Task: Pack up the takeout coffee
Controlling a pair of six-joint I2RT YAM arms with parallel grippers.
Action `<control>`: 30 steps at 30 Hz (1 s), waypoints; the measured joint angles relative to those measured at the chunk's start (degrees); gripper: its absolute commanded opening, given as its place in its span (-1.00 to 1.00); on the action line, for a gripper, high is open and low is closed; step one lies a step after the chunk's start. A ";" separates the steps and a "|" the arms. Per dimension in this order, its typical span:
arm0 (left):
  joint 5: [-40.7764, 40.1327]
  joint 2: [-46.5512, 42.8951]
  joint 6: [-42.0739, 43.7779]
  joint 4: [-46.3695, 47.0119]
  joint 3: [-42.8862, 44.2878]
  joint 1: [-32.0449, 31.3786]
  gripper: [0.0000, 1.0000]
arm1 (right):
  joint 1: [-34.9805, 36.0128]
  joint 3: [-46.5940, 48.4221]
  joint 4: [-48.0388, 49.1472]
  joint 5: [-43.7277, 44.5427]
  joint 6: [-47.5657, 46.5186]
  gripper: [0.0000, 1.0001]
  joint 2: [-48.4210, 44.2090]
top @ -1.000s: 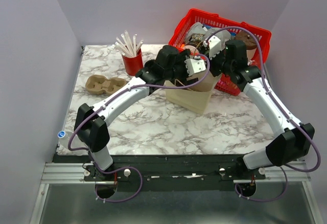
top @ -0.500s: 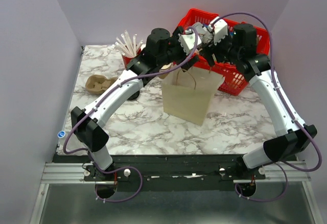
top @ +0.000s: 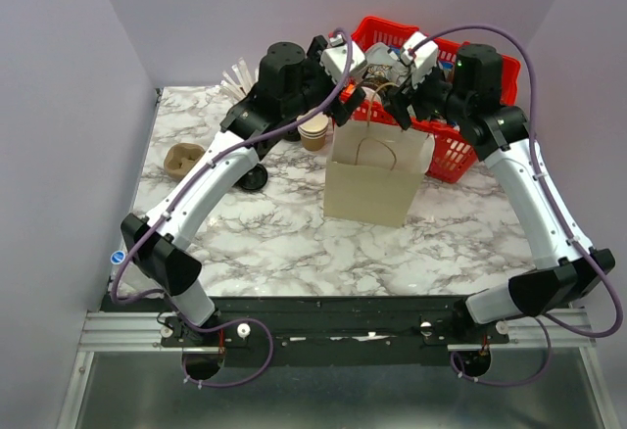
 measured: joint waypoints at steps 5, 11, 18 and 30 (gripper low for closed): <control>2.45 -1.03 -3.74 -5.31 -0.13 1.70 0.97 | 0.00 -1.05 -0.44 -1.22 -0.04 0.71 -0.74; 5.25 -1.18 -9.38 -9.33 -3.26 3.76 0.97 | 0.00 -2.67 -1.77 -3.04 -0.37 0.68 -2.25; 5.62 -3.06 -10.43 -11.91 -6.32 5.84 0.97 | 0.00 -4.94 -1.55 -16.04 -2.58 -0.58 -9.05; 5.95 -8.55 -8.83 -12.41 -8.46 10.67 0.97 | 0.00 13.42 -18.91 -31.21 -14.97 -0.99 13.53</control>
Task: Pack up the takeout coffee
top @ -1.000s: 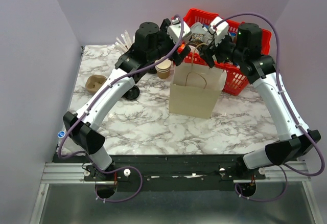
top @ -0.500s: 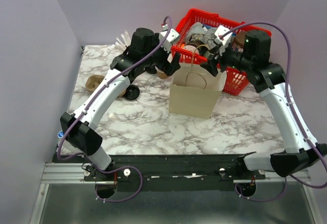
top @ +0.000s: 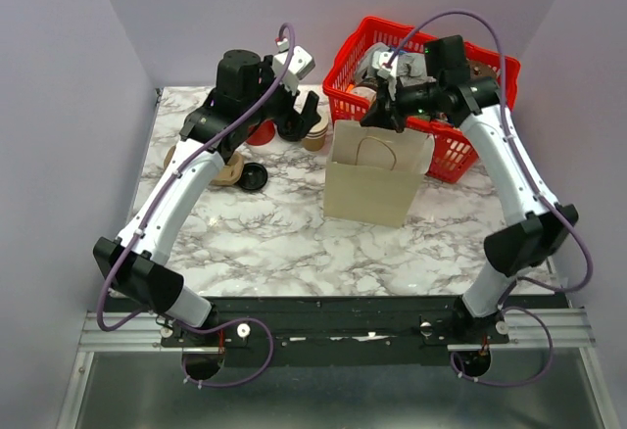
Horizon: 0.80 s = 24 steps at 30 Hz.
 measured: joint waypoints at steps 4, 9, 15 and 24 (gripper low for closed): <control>0.20 -0.61 0.83 -0.17 -1.68 0.39 0.97 | 0.04 3.37 -8.79 -0.57 -5.75 -0.99 5.64; 0.70 -0.66 1.25 -0.90 -2.71 0.96 0.97 | 0.79 2.43 -12.96 0.90 -11.56 -0.99 5.70; 1.11 -0.66 1.46 -1.03 -2.71 1.18 0.97 | 3.50 1.38 -15.63 4.94 -16.72 -0.99 6.29; 1.22 -0.57 1.49 -1.29 -2.71 1.36 0.97 | 5.38 1.40 -16.41 9.53 -19.71 -0.99 11.72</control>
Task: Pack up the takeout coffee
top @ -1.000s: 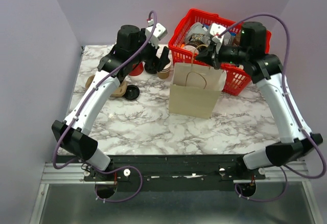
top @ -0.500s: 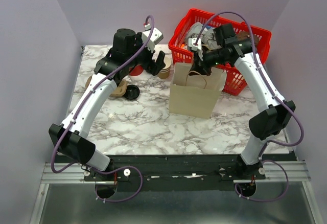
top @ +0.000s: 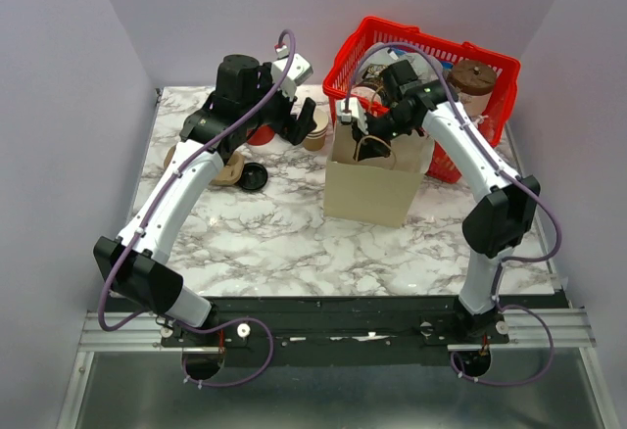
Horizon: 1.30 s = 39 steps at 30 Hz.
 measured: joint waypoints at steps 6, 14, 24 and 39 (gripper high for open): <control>0.04 0.24 -0.02 -0.07 0.00 0.00 0.97 | 0.46 0.00 0.07 1.90 -0.98 -0.99 2.47; 0.15 0.66 0.00 -0.48 -0.02 0.04 0.97 | 1.57 -1.38 1.44 2.38 -2.08 -0.99 3.26; 0.17 1.07 -0.02 -0.52 -0.15 0.04 0.97 | 3.02 -6.27 4.57 5.07 -2.56 -0.99 3.39; 0.35 1.81 -0.04 -1.27 -0.15 0.04 0.97 | 3.43 -9.94 12.52 9.27 -2.47 -0.99 3.54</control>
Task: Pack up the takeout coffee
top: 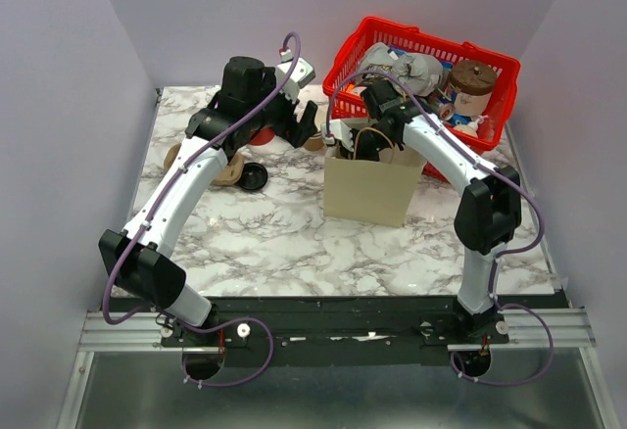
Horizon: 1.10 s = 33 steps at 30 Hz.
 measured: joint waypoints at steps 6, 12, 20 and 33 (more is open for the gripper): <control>0.00 0.00 0.00 -0.04 -0.24 0.02 0.97 | 0.02 -0.96 1.99 1.03 0.00 -0.99 -0.17; 0.00 0.00 0.02 -0.07 -0.48 0.02 0.97 | 0.28 -1.46 2.60 1.70 0.00 -0.99 -0.61; 0.00 0.00 0.24 -0.04 -0.48 0.17 0.97 | 0.66 -3.02 2.32 1.66 1.75 -0.63 -2.84; 0.00 -0.15 0.66 0.04 0.24 1.07 0.97 | 0.74 -0.09 3.61 1.62 10.21 -0.08 -9.33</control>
